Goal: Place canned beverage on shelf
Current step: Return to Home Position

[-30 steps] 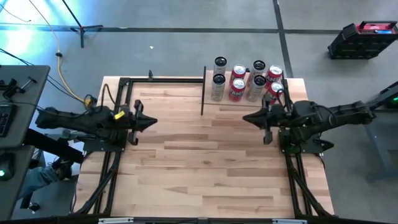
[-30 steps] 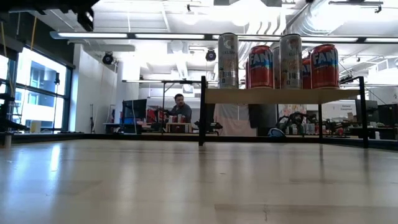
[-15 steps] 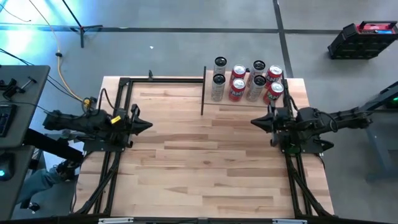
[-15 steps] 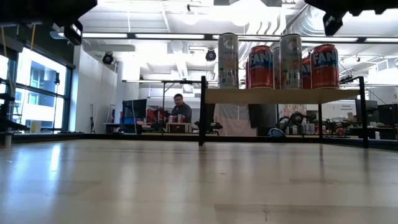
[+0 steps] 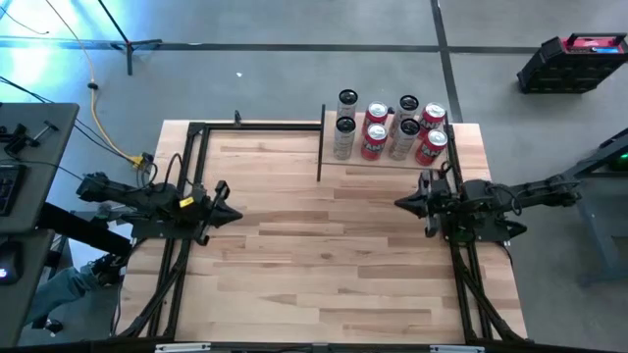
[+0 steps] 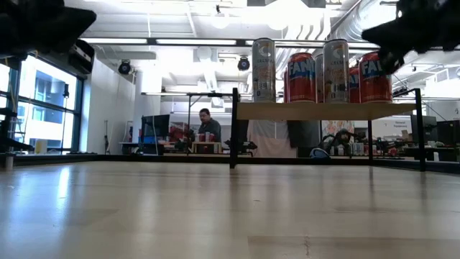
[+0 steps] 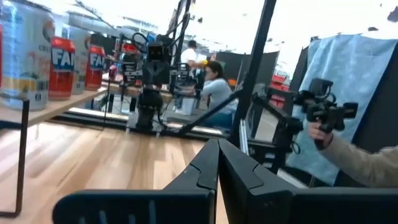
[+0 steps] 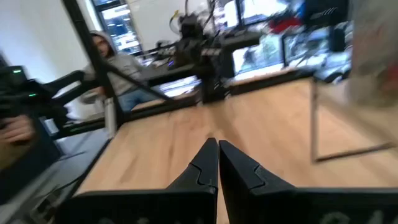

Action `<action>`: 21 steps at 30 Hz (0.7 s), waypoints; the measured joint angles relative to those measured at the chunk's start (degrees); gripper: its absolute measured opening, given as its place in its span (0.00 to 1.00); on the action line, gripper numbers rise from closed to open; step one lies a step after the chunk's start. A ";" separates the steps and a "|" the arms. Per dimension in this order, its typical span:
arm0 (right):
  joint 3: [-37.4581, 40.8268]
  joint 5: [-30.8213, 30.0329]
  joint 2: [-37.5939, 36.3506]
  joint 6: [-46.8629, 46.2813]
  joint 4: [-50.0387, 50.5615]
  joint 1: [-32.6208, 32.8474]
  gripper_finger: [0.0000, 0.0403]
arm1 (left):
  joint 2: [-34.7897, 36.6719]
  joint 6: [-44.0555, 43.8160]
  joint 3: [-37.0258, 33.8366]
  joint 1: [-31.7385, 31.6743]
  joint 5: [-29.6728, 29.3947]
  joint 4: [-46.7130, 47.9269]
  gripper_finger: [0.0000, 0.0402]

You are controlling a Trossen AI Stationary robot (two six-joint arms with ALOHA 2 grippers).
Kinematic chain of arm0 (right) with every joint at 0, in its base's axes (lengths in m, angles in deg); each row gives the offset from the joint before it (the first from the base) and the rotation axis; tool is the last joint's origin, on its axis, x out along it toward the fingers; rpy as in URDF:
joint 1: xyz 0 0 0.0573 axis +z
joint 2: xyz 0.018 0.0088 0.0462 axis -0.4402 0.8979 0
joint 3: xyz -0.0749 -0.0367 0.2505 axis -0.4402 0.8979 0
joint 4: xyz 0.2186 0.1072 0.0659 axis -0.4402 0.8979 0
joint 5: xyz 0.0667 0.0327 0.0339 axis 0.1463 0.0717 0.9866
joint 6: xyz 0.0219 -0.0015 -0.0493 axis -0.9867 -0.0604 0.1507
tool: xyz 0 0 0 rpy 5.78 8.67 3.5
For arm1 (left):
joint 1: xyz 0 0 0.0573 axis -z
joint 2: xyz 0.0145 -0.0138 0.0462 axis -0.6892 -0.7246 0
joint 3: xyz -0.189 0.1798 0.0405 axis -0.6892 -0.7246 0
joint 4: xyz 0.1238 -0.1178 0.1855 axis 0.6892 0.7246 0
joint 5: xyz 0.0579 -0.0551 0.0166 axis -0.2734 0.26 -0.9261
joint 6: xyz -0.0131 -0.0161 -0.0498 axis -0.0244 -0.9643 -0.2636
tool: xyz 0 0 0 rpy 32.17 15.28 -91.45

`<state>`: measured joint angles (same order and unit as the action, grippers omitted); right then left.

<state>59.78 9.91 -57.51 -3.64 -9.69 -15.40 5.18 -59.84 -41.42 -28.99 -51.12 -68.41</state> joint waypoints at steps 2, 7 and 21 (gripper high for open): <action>2.82 2.46 -0.31 -1.74 -2.01 0.00 0.00 | -0.10 -0.02 -0.38 0.23 0.04 0.26 0.00; 9.91 6.11 -0.46 -4.96 -9.54 0.00 0.00 | -0.30 1.17 -0.33 0.23 -2.84 1.96 0.00; 11.47 11.57 -4.91 -4.47 -2.57 -6.33 0.00 | -0.29 0.59 -0.33 0.21 -4.15 3.81 0.00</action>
<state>71.25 21.48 -62.42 -8.11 -12.26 -21.73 4.89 -59.25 -41.75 -28.78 -55.28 -64.59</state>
